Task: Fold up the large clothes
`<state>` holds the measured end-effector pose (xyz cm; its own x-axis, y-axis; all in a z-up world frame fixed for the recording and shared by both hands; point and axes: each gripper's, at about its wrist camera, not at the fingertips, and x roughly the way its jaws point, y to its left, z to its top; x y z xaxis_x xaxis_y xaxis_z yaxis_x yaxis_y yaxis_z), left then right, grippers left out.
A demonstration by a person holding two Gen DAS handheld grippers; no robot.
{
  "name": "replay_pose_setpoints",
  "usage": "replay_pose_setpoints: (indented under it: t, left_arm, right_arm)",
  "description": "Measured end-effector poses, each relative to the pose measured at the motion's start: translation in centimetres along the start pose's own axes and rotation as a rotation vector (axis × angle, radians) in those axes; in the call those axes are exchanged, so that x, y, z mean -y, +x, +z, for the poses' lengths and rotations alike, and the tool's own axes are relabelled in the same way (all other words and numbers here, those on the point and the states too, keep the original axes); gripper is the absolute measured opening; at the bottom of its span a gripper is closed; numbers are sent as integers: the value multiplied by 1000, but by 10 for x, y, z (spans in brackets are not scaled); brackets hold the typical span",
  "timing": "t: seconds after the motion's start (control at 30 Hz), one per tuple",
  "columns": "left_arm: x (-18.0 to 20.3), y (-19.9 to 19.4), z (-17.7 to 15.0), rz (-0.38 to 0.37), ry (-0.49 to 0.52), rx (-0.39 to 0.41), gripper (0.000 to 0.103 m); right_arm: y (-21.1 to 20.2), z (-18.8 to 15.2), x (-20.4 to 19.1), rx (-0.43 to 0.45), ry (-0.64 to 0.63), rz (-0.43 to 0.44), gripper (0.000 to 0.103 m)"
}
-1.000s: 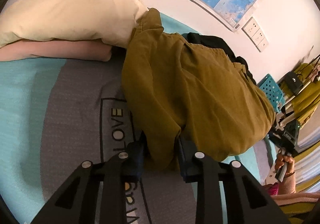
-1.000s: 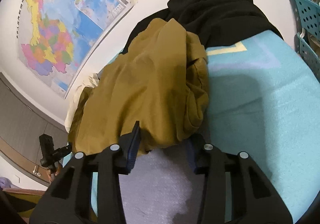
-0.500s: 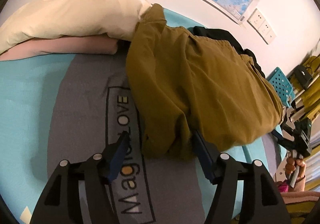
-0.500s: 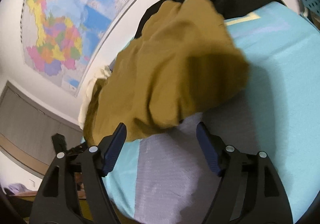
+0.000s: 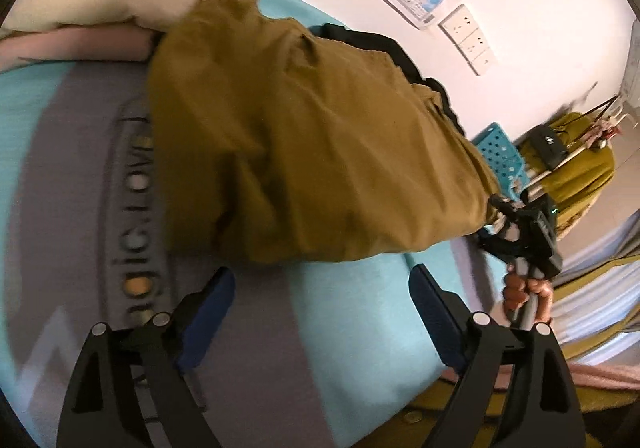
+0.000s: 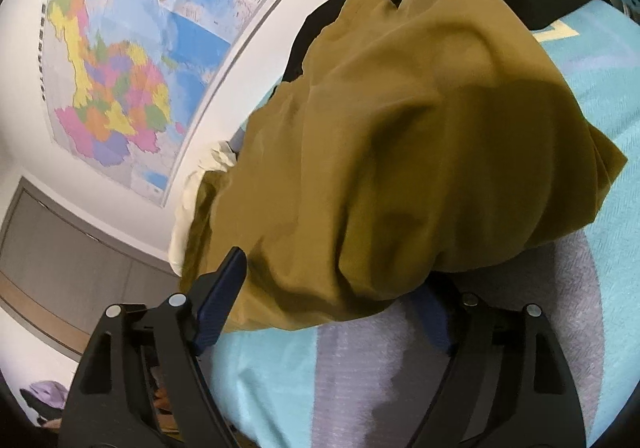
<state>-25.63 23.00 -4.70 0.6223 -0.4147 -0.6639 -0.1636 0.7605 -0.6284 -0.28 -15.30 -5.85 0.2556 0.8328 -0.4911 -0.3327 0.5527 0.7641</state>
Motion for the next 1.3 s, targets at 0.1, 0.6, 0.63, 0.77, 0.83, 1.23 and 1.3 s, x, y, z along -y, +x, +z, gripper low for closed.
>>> replay_pose_setpoints:
  t: [0.1, 0.6, 0.63, 0.77, 0.83, 1.23, 1.3]
  left_arm:
    - [3, 11, 6, -63, -33, -5, 90]
    - [26, 47, 41, 138, -78, 196, 80]
    - [28, 51, 44, 169, -58, 197, 78]
    - [33, 60, 52, 216, -14, 165, 79]
    - [30, 58, 55, 189, -47, 167, 79]
    - [40, 60, 60, 275, 13, 197, 59]
    - [46, 58, 60, 299, 47, 197, 58]
  right_arm:
    - [1, -1, -1, 8, 7, 1, 79]
    - [-2, -9, 2, 57, 11, -15, 77]
    - [-2, -9, 1, 65, 13, -18, 77]
    - [-1, -10, -1, 104, 34, -48, 77]
    - [-1, -10, -1, 131, 59, -51, 78]
    - [10, 5, -12, 150, -36, -130, 42]
    - [8, 6, -10, 148, -28, -106, 40]
